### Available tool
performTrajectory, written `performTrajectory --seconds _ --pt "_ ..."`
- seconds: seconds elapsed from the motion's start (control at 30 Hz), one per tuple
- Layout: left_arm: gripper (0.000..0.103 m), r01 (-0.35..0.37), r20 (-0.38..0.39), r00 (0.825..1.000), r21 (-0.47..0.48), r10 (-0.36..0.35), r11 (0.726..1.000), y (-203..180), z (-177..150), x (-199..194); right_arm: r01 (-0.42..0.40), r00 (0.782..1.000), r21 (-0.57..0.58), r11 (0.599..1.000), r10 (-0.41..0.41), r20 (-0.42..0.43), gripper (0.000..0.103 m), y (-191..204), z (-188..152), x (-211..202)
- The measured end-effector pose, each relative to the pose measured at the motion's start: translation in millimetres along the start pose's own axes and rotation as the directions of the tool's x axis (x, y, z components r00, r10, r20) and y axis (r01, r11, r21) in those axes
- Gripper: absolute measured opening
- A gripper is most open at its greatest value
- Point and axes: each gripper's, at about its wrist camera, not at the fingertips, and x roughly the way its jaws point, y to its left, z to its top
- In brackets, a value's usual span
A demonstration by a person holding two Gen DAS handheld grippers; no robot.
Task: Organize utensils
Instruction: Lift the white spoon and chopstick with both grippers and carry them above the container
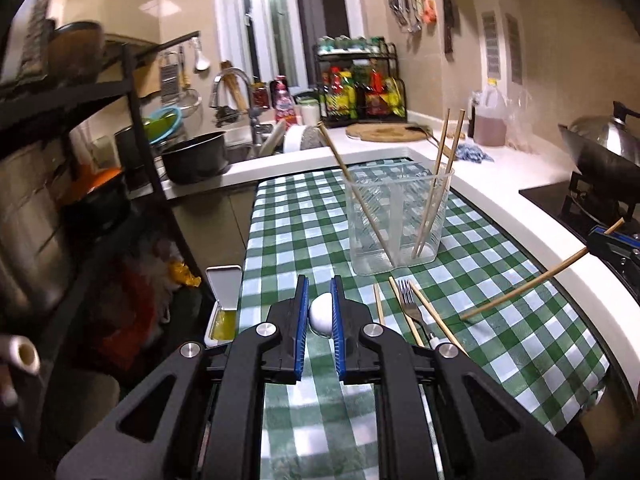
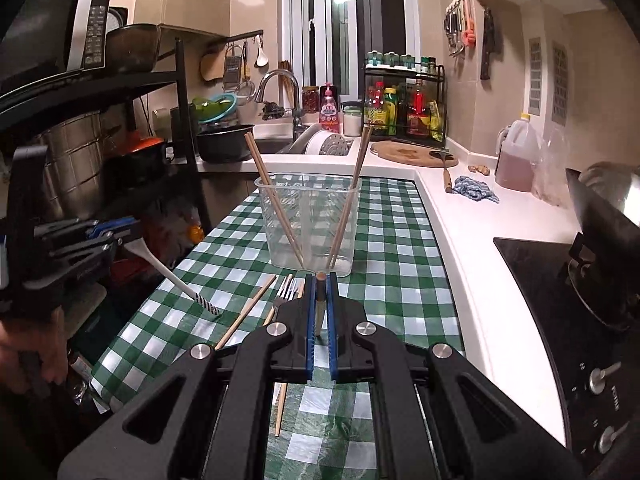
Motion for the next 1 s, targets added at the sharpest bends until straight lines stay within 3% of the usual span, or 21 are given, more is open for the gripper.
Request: performTrajectory --seconds 0.23,0.33,0.47,0.67,0.83,1.0 --pt "0.011 0.029 -0.116 0.993 0.053 -0.023 0.998 -9.4 30.7 35.6 -0.006 0.998 -0.002 1.000 0.006 -0.066 0.005 -6.1 32.2 20.1" --pt "0.011 0.028 -0.116 0.993 0.064 -0.020 0.998 -12.6 38.5 43.2 -0.009 0.996 0.005 1.000 0.009 -0.085 0.005 -9.4 42.9 30.6" --pt "0.012 0.075 -0.103 0.992 0.019 -0.073 0.997 -10.3 43.2 49.4 -0.007 0.996 0.019 1.000 0.009 -0.094 0.005 -12.0 53.3 42.1" --pt "0.014 0.114 -0.080 0.990 -0.029 -0.116 0.993 -5.7 39.3 54.3 0.003 0.997 -0.001 1.000 -0.003 -0.083 0.006 -4.5 52.0 51.1" --pt "0.013 0.142 -0.105 0.984 -0.041 -0.146 0.989 -5.0 33.4 64.6 0.007 0.997 -0.015 1.000 -0.008 -0.081 0.006 0.7 50.5 57.5" --pt "0.012 0.134 -0.107 0.985 -0.043 -0.137 0.990 -1.4 32.3 66.4 0.013 0.997 -0.022 1.000 -0.015 -0.078 0.006 3.1 51.1 58.9"
